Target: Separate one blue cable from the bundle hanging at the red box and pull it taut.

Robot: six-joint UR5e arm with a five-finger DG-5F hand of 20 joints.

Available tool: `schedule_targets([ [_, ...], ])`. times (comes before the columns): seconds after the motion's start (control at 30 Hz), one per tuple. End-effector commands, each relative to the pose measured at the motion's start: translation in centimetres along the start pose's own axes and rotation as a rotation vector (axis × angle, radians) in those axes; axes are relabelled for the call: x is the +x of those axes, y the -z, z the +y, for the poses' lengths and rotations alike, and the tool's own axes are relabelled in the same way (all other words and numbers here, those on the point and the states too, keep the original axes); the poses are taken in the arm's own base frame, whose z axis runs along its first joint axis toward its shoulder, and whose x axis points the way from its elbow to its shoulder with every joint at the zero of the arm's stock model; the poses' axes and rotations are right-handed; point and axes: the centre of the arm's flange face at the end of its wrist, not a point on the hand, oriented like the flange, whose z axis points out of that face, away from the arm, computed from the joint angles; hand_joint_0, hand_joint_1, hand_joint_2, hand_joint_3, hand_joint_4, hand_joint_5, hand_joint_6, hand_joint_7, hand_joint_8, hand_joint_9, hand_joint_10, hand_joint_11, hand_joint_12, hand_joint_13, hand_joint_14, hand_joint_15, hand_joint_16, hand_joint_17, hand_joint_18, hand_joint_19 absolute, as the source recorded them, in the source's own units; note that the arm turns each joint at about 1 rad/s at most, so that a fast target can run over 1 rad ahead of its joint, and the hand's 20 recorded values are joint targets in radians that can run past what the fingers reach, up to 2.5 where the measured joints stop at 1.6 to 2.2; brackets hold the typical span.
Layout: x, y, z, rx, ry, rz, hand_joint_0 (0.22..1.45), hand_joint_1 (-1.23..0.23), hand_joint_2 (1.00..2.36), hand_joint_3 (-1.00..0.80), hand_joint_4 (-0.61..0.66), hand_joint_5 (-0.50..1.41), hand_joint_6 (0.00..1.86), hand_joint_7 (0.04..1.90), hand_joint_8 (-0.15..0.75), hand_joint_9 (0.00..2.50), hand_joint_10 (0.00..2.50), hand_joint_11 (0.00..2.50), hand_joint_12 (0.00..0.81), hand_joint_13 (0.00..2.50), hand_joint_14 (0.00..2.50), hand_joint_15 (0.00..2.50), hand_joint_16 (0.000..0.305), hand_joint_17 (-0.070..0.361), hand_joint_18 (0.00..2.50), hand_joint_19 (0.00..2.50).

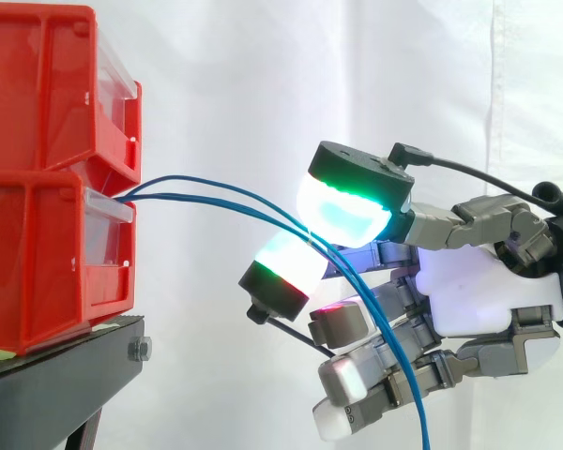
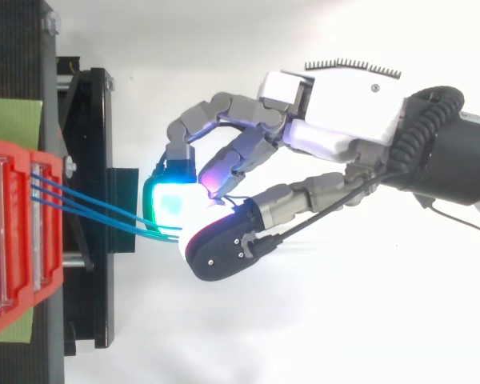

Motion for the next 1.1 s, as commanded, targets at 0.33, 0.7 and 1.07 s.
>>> schedule_targets([
  [0.33,0.09,0.00,0.01,0.000,0.000,0.000,0.49,-0.71,1.00,-0.50,0.02,-0.25,0.87,0.88,0.270,1.00,0.01,1.37,0.348,1.29,0.02,1.23,0.057,0.128,0.64,0.56],
  [0.7,0.09,0.05,0.10,0.001,-0.001,0.001,0.65,-0.70,1.00,-0.46,-0.01,-0.25,0.86,0.89,0.240,1.01,0.01,1.39,0.281,1.43,0.01,1.42,0.052,0.116,0.66,0.58],
  [1.07,0.28,0.12,0.05,0.005,-0.001,0.003,0.61,-0.71,1.00,-0.50,0.00,-0.25,0.84,0.87,0.244,1.01,0.01,1.40,0.285,1.43,0.01,1.43,0.052,0.116,0.66,0.58],
])
